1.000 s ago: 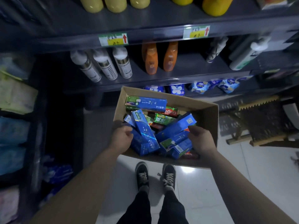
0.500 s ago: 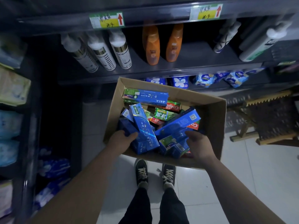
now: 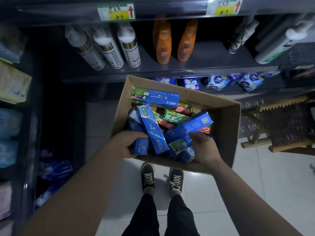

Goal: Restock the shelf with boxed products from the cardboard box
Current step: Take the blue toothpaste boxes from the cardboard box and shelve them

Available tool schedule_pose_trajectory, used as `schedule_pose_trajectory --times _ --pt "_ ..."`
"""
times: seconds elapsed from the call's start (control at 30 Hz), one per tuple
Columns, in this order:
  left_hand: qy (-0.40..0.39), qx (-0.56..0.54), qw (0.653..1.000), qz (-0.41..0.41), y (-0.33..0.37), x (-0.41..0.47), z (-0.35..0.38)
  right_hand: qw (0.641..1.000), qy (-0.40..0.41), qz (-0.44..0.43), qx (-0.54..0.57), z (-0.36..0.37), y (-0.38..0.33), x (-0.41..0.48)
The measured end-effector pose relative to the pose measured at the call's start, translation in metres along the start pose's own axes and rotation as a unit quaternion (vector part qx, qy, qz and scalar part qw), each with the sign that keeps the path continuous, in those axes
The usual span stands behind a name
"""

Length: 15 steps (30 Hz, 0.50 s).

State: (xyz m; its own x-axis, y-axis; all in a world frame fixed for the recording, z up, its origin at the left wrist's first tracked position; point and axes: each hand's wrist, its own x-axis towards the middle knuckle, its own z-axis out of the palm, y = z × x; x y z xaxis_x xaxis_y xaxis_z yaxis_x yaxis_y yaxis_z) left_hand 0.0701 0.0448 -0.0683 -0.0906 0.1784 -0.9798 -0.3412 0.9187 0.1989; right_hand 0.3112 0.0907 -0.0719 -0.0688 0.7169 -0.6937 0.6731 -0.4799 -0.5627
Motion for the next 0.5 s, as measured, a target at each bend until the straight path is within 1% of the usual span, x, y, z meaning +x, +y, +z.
schedule_pose_trajectory --times 0.13,0.3,0.4,0.43,0.5 --pt "-0.03 -0.06 0.998 0.006 0.005 -0.038 -0.036 1.0 -0.011 -0.004 -0.001 0.002 -0.015 -0.008" --pt "-0.07 -0.111 0.988 0.084 0.006 -0.08 -0.071 0.999 -0.02 -0.019 0.037 0.006 -0.041 -0.016" --pt "-0.084 -0.119 0.983 0.108 0.01 -0.099 -0.076 0.998 -0.023 -0.036 0.056 0.004 -0.06 -0.023" --pt "-0.091 -0.115 0.983 0.112 0.013 -0.104 -0.074 0.996 -0.023 -0.041 0.077 0.003 -0.065 -0.025" --pt "-0.099 -0.106 0.983 0.115 0.02 -0.111 -0.067 0.987 -0.024 -0.033 0.155 0.001 -0.078 -0.03"
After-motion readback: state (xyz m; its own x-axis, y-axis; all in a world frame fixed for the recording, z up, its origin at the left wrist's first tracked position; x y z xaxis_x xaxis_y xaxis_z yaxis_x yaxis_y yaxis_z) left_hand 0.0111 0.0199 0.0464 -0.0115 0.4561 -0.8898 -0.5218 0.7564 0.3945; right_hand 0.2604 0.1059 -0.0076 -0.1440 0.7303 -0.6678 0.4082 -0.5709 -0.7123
